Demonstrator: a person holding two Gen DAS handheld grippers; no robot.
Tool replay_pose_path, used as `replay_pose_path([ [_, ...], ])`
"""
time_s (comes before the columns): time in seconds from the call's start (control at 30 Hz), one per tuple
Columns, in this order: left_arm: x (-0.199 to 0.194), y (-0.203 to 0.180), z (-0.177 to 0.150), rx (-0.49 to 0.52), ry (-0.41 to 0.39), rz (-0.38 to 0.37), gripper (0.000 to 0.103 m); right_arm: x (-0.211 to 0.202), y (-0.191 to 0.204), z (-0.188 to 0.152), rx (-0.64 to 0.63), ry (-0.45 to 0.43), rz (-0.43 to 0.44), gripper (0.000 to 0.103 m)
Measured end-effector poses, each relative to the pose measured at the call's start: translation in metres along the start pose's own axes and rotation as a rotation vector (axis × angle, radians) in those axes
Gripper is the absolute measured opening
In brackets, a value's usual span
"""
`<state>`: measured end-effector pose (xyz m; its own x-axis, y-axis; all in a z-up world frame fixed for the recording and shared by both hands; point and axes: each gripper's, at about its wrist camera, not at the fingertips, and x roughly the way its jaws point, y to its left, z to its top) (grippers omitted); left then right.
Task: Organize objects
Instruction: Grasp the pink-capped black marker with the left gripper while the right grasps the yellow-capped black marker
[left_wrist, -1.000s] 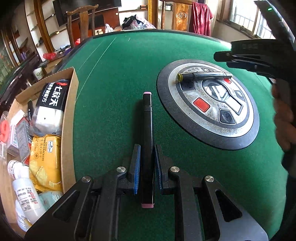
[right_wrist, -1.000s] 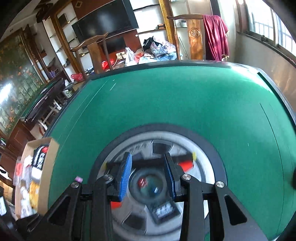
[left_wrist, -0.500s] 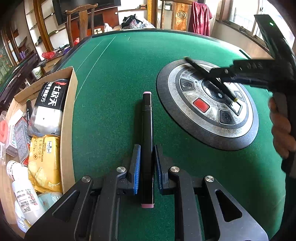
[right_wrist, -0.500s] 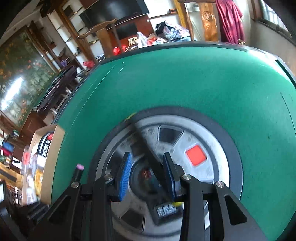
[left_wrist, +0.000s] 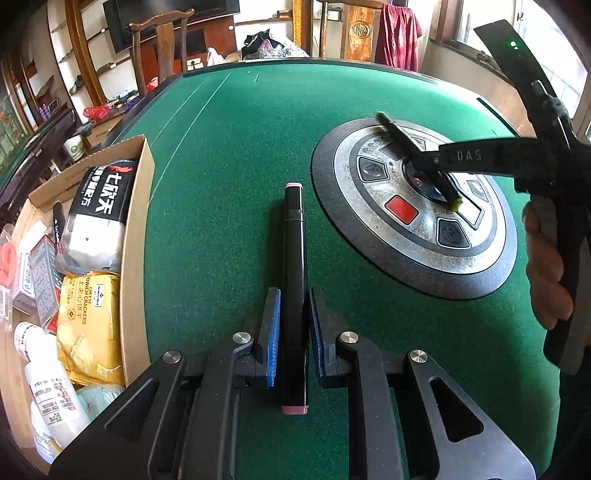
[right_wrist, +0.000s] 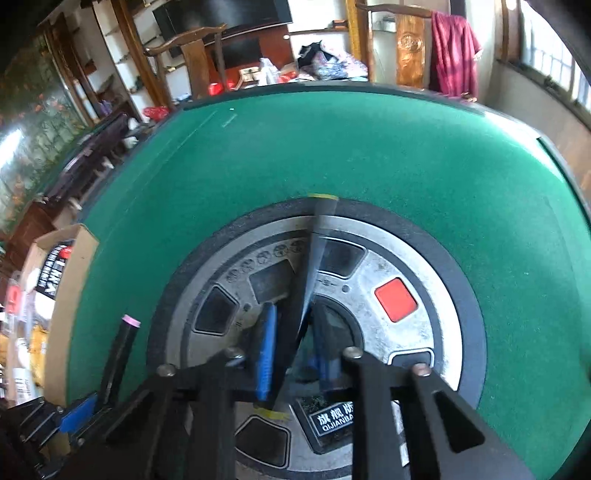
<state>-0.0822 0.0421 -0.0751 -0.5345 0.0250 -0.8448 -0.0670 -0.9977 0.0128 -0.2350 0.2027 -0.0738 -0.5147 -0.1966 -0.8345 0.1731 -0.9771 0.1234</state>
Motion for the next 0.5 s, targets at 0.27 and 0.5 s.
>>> replay_pose_path([
  [0.27,0.000,0.001,0.000,-0.004,-0.001,-0.002,0.014,-0.039,0.013,-0.049,-0.002,-0.028,0.002,0.013],
  [0.5,0.000,0.002,-0.001,-0.008,0.000,-0.011,0.014,-0.067,0.026,-0.102,0.036,0.020,0.126,0.013],
])
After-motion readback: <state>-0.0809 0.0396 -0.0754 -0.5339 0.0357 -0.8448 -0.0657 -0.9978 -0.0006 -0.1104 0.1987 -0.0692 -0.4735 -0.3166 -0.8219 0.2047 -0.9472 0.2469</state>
